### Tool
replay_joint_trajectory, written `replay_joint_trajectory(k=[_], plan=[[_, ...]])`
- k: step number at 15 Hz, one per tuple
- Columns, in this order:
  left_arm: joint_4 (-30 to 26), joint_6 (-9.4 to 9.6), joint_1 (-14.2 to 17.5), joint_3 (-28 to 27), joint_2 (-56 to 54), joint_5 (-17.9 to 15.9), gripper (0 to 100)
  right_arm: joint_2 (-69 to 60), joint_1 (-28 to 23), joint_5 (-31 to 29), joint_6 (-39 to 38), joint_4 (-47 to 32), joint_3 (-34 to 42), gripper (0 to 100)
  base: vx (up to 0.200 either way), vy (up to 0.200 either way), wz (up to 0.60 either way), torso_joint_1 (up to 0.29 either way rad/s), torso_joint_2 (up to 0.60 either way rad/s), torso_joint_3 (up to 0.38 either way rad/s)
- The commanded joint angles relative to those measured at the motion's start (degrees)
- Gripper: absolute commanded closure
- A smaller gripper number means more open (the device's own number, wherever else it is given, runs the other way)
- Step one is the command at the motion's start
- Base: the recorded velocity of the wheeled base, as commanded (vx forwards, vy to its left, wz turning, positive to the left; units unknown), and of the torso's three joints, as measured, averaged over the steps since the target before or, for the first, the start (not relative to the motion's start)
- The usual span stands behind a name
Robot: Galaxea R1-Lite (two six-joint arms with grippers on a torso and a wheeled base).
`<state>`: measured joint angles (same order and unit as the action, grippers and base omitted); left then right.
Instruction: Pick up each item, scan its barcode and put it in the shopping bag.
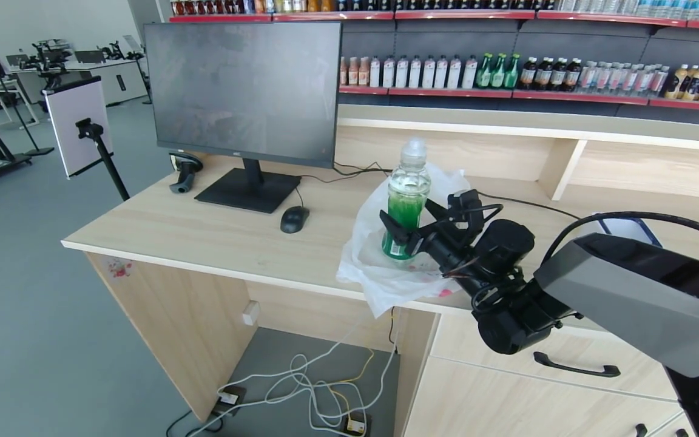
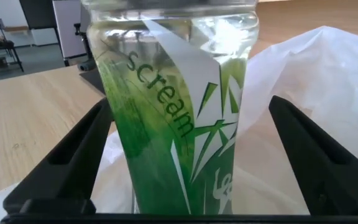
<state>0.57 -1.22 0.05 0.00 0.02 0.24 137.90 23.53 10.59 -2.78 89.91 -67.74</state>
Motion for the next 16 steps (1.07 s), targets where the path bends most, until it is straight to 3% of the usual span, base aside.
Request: replay_joint_trajectory(k=[1, 4, 9, 16], plan=[[0.0, -0.01, 0.0, 0.0, 0.1, 0.0, 0, -0.5, 0.0, 0.0, 0.4, 0.1, 0.1, 0, 0.0, 0.0, 0.0, 0.0, 0.0, 0.0], [0.0, -0.1, 0.0, 0.0, 0.1, 0.0, 0, -2.2, 0.0, 0.0, 1.9, 0.1, 0.2, 0, 0.0, 0.0, 0.0, 0.0, 0.0, 0.0], [0.0, -0.1, 0.0, 0.0, 0.1, 0.0, 0, -8.5, -0.2, -0.3, 7.1, 0.1, 7.5, 0, 0.0, 0.0, 0.0, 0.0, 0.0, 0.0], [0.0, -0.1, 0.0, 0.0, 0.1, 0.0, 0, -18.4, -0.4, -0.3, 7.3, 0.1, 15.3, 0, 0.0, 0.0, 0.0, 0.0, 0.0, 0.0]])
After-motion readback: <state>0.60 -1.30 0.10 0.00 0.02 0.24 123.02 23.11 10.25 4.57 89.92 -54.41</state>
